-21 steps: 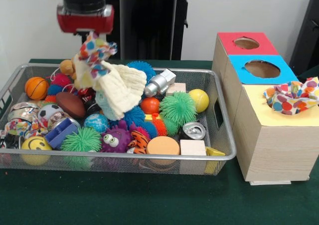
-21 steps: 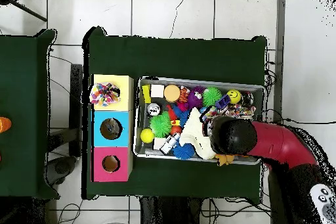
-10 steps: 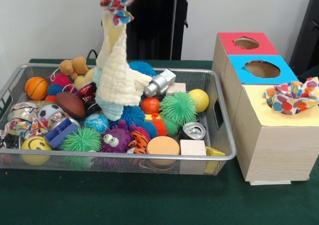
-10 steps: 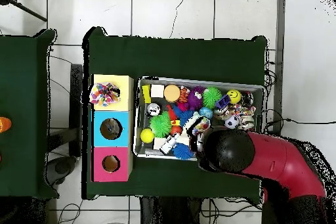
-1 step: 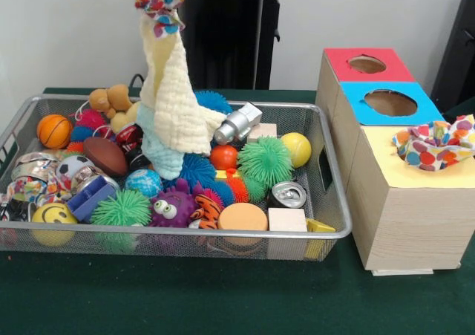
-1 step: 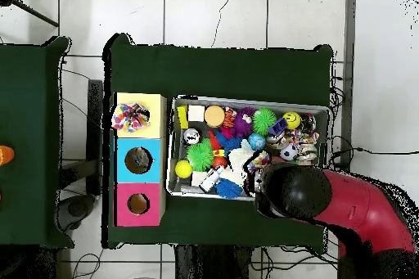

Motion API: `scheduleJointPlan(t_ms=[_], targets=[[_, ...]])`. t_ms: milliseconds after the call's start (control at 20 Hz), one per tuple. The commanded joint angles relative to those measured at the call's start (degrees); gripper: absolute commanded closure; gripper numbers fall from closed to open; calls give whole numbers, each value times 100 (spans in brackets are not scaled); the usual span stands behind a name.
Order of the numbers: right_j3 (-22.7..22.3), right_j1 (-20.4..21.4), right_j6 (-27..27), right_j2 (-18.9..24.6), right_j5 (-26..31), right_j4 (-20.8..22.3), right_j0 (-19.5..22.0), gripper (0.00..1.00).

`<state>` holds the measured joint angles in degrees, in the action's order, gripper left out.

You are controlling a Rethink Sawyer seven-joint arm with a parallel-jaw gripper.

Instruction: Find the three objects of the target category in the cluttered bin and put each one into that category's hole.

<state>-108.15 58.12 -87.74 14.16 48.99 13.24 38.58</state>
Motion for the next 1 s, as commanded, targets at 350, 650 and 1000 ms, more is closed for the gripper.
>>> scheduleJointPlan(t_ms=[350,650,1000], targets=[[-562,-1793,-174,-68,-1854,890,365,100],[-192,-2257,-236,-224,-2024,1180,283,100],[-4,-2794,-386,-385,-2554,1501,258,100]])
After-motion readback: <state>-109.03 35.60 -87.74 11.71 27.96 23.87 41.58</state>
